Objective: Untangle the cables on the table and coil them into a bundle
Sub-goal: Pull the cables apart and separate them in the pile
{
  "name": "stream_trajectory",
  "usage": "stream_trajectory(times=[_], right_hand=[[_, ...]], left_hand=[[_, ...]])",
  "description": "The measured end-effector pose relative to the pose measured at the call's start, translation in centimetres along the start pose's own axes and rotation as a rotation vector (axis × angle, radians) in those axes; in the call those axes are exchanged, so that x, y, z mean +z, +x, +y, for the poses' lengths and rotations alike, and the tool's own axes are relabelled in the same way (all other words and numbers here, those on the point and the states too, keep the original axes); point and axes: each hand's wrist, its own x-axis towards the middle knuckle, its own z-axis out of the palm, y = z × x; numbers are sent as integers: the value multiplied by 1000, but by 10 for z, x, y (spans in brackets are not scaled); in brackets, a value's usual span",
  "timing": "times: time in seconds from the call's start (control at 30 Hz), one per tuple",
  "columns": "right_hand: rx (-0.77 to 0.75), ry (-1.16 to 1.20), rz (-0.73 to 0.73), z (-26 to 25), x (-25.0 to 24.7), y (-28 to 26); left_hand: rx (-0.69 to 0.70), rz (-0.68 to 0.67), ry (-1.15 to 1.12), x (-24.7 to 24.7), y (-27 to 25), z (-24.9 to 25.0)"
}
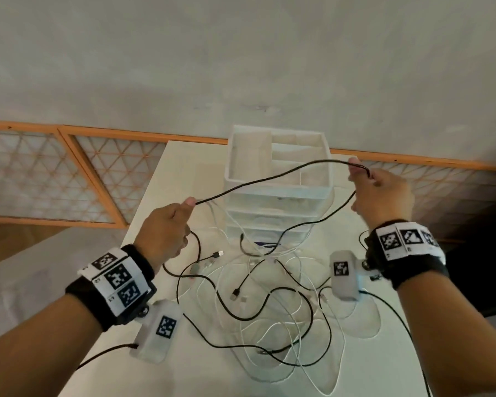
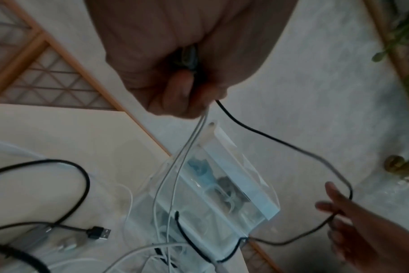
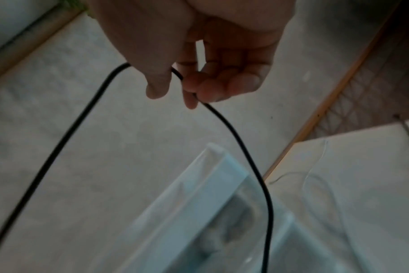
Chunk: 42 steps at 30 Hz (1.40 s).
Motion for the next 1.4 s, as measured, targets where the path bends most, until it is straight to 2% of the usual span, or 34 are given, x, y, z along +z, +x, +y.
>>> stream_trajectory(times=[0.03, 0.1, 0.17, 0.23, 0.3, 0.37, 0.43, 0.53, 0.63, 0.73, 0.87, 0.93, 1.03, 1.1, 1.17, 1.23, 1.3, 1.37, 1.4], right_hand=[[39, -25, 7, 1, -2, 4], [117, -130, -67, 14, -1, 9], [144, -152, -142, 28, 4, 8], [48, -120, -237, 18, 9, -7], [-145, -53, -417, -7, 16, -31], [-327, 123, -591, -35, 23, -53], [-416, 321, -673, -55, 25, -62], [-383, 577, -582, -68, 21, -55], [-319, 658, -383, -61, 15, -35], [-132, 571, -190, -32, 10, -12], [51, 235, -58, 9, 6, 5], [56, 104, -23, 23, 8, 14], [-60, 0, -72, 33, 17, 33], [-107, 82, -130, 31, 21, 45], [-127, 191, -172, 29, 23, 54], [-129, 188, -225, 40, 25, 63], [-61, 82, -348, 66, 27, 67], [84, -84, -471, 92, 27, 57], [137, -153, -468, 98, 25, 48]], left_hand=[[-5, 49, -15, 0, 2, -1], [2, 136, -67, 0, 7, 1], [-5, 156, -133, 2, 8, 6], [10, 76, -211, 10, 6, 12], [46, -34, -247, 25, 4, 18], [67, -109, -276, 45, 3, 22], [88, -152, -231, 67, 4, 23], [60, -286, -156, 97, 3, 12], [-19, -429, -19, 110, -2, -16], [-119, -561, 229, 96, -2, -45], [-280, -661, 446, 58, 5, -61], [-306, -627, 470, 42, 10, -63], [-149, -495, 508, 28, 17, -55], [-37, -370, 584, 24, 19, -41], [-13, -234, 599, 23, 19, -26], [-15, -134, 563, 20, 18, -15], [-10, -106, 451, 18, 14, -8], [-2, -163, 251, 16, 11, -3], [-2, -207, 157, 15, 8, 0]])
